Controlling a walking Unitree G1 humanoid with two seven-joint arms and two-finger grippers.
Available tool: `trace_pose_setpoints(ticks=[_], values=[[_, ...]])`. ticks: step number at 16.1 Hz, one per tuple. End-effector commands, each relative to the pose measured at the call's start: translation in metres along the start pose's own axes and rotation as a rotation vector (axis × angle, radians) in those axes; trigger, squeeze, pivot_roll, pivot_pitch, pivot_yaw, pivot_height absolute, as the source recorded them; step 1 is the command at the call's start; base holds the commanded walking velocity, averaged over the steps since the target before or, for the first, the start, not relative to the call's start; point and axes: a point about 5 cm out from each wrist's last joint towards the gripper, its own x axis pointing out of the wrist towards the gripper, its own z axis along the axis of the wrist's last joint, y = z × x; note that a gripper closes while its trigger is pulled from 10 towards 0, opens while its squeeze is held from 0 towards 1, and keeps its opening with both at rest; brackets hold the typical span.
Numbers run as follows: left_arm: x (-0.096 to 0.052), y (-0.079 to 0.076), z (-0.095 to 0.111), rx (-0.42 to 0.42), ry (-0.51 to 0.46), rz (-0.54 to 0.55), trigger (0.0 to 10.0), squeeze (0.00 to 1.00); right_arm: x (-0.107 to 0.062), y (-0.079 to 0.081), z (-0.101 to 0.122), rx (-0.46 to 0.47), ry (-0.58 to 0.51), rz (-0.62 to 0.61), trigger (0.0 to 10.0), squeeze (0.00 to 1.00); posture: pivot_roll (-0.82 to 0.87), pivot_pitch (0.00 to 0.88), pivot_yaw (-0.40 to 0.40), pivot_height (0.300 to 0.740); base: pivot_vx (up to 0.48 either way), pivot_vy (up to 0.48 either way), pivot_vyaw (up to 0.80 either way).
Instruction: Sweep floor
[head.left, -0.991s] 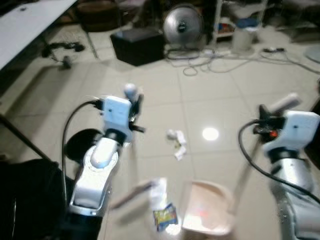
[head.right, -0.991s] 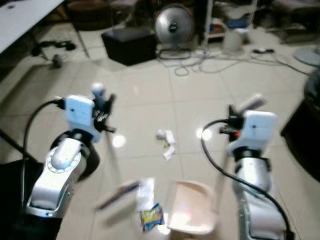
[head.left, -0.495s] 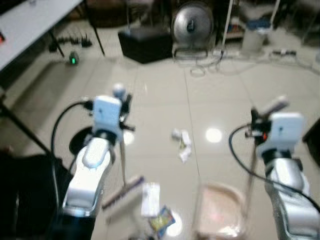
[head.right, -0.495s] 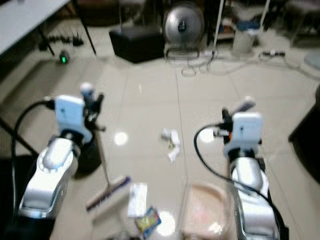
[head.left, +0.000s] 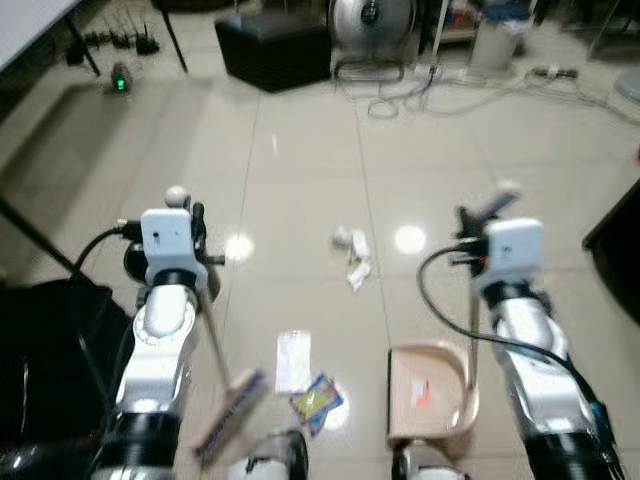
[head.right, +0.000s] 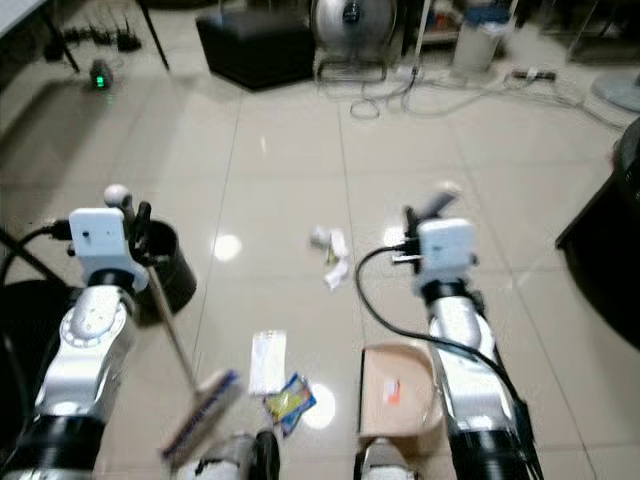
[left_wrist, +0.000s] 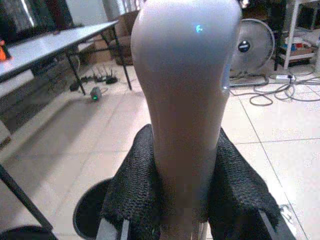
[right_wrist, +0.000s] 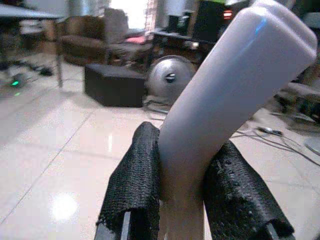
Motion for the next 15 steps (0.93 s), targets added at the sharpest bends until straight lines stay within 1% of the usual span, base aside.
trace_pose_setpoints(ticks=[1, 2, 3, 4, 5, 6, 8, 12, 13, 14, 15], values=[[0.004, 0.008, 0.005, 0.007, -0.039, 0.046, 10.0, 0.0, 0.004, 0.003, 0.005, -0.04, -0.049, 0.025, 10.0, 0.0, 0.06, 0.291, 0.1, 0.74, 0.0, 0.0, 0.0], [0.007, 0.008, 0.004, -0.003, -0.049, 0.058, 10.0, 0.0, 0.008, 0.004, 0.005, -0.051, -0.067, 0.032, 10.0, 0.0, 0.06, 0.314, 0.1, 0.74, 0.0, 0.0, 0.0], [0.013, 0.01, 0.003, -0.024, -0.078, 0.084, 10.0, 0.0, 0.017, 0.008, 0.006, -0.05, -0.105, 0.043, 10.0, 0.0, 0.06, 0.337, 0.102, 0.74, 0.0, 0.0, 0.0], [0.018, 0.01, 0.004, -0.041, -0.098, 0.1, 10.0, 0.0, 0.021, 0.013, 0.008, -0.052, -0.137, 0.053, 10.0, 0.0, 0.06, 0.353, 0.1, 0.74, 0.0, 0.0, 0.0], [0.019, 0.01, 0.004, -0.045, -0.106, 0.104, 10.0, 0.0, 0.022, 0.014, 0.008, -0.054, -0.146, 0.056, 10.0, 0.0, 0.06, 0.353, 0.1, 0.74, 0.0, 0.0, 0.0], [0.022, 0.007, 0.004, -0.055, -0.116, 0.112, 10.0, 0.0, 0.023, 0.022, 0.008, -0.064, -0.17, 0.075, 10.0, 0.0, 0.07, 0.371, 0.103, 0.74, 0.0, 0.0, 0.0], [0.025, 0.004, 0.002, -0.068, -0.12, 0.122, 10.0, 0.0, 0.021, 0.033, 0.008, -0.063, -0.2, 0.1, 10.0, 0.0, 0.08, 0.384, 0.113, 0.74, 0.0, 0.0, 0.0], [0.031, -0.003, -0.007, -0.119, -0.104, 0.19, 10.0, 0.0, 0.012, 0.068, 0.004, -0.044, -0.242, 0.159, 10.0, 0.0, 0.07, 0.396, 0.132, 0.74, 0.0, 0.0, 0.0], [0.031, -0.005, -0.008, -0.135, -0.091, 0.21, 10.0, 0.0, 0.01, 0.072, 0.004, -0.036, -0.244, 0.161, 10.0, 0.0, 0.07, 0.397, 0.131, 0.74, 0.0, 0.0, 0.0], [0.032, -0.011, -0.012, -0.181, -0.063, 0.253, 10.0, 0.0, 0.008, 0.082, 0.005, -0.007, -0.249, 0.148, 10.0, 0.0, 0.07, 0.396, 0.135, 0.74, 0.0, 0.0, 0.0], [0.033, -0.014, -0.012, -0.197, -0.06, 0.265, 10.0, 0.0, 0.007, 0.083, 0.005, -0.001, -0.252, 0.14, 10.0, 0.0, 0.07, 0.396, 0.139, 0.74, 0.0, 0.0, 0.0]])
